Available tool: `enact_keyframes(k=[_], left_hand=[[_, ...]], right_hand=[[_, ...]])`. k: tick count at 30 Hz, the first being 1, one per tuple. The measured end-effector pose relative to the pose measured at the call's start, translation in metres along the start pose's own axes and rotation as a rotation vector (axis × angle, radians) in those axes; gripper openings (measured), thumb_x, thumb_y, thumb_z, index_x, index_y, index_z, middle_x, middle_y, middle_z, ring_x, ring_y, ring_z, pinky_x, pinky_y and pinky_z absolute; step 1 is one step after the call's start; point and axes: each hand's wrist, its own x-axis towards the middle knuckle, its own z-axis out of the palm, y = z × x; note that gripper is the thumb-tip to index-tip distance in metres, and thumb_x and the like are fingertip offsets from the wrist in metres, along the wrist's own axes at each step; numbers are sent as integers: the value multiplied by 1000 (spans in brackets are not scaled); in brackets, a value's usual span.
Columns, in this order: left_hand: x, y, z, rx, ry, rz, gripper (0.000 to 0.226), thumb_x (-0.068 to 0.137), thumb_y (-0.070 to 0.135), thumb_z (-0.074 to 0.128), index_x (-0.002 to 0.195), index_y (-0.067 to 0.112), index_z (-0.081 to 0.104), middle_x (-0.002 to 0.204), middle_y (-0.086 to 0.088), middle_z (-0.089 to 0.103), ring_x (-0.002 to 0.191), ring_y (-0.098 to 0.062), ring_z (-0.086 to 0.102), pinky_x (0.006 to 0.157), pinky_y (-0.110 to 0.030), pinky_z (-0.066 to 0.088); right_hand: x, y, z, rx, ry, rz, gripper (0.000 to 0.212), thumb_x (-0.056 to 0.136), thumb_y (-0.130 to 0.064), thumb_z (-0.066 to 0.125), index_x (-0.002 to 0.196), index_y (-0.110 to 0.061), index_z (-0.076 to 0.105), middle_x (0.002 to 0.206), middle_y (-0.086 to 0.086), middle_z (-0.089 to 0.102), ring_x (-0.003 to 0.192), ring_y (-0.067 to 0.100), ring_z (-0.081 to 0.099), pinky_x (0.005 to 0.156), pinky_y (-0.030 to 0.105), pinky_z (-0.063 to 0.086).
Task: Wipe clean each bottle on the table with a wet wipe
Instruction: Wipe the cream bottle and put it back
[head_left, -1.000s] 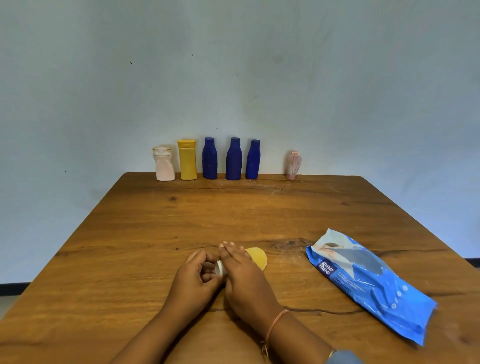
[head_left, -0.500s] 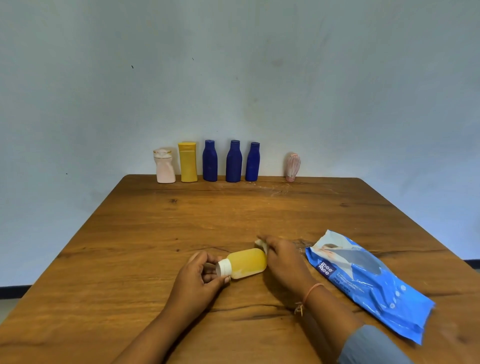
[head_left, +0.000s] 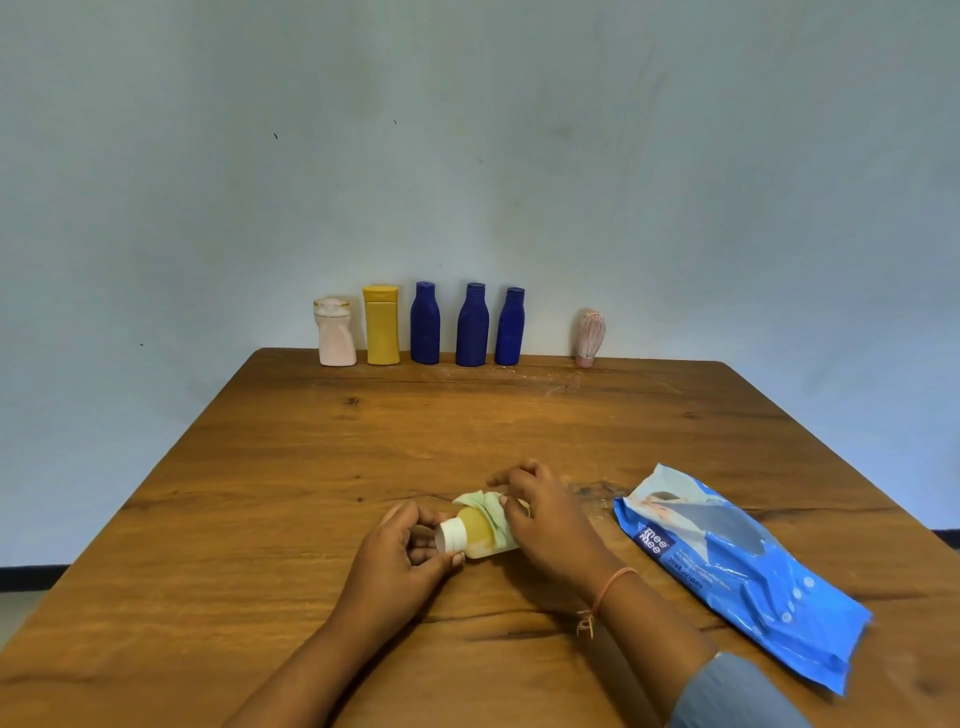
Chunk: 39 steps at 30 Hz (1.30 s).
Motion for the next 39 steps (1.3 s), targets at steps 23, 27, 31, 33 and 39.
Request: enact_keyframes(k=[23,27,31,33,39], left_hand=[[-1,1,0,-2,-6,-25,31,69,0,77,82,18,56,89,-5,65,68,0,65,58,-9,48],[0,0,0,5,-1,-29,31,69,1,77,81,21,56,90,-3,65,71,0,65,58,-7,47],[1,-1,0,3,-8,-44,31,69,2,78,82,21,56,93,-2,64,73,-7,67,62,-10,50],[1,-2,0,6,-20,-42,31,69,2,77,82,21,56,93,-1,64,72,-4,66,62,-11,51],[0,-3,0,-4,-27,-36,31,68,0,77,84,17,58,93,-5,65,72,-6,67,64,-15,52]], right_hand=[[-16,3,13,-190,-67,-133,59,89,-2,41,144,-20,32,150,-6,31,137,10,22,107,13,8],[-14,16,8,-264,-80,-70,57,92,-9,39,144,-27,29,146,-5,32,127,18,27,107,32,28],[-12,18,9,-316,2,10,44,93,-14,39,136,-18,40,127,4,39,115,21,37,96,33,39],[-10,15,14,-312,60,7,34,92,-14,38,124,-13,47,120,6,42,108,22,40,90,31,38],[-9,-5,33,-176,76,37,43,90,-7,41,133,-5,40,140,14,41,128,25,38,103,25,29]])
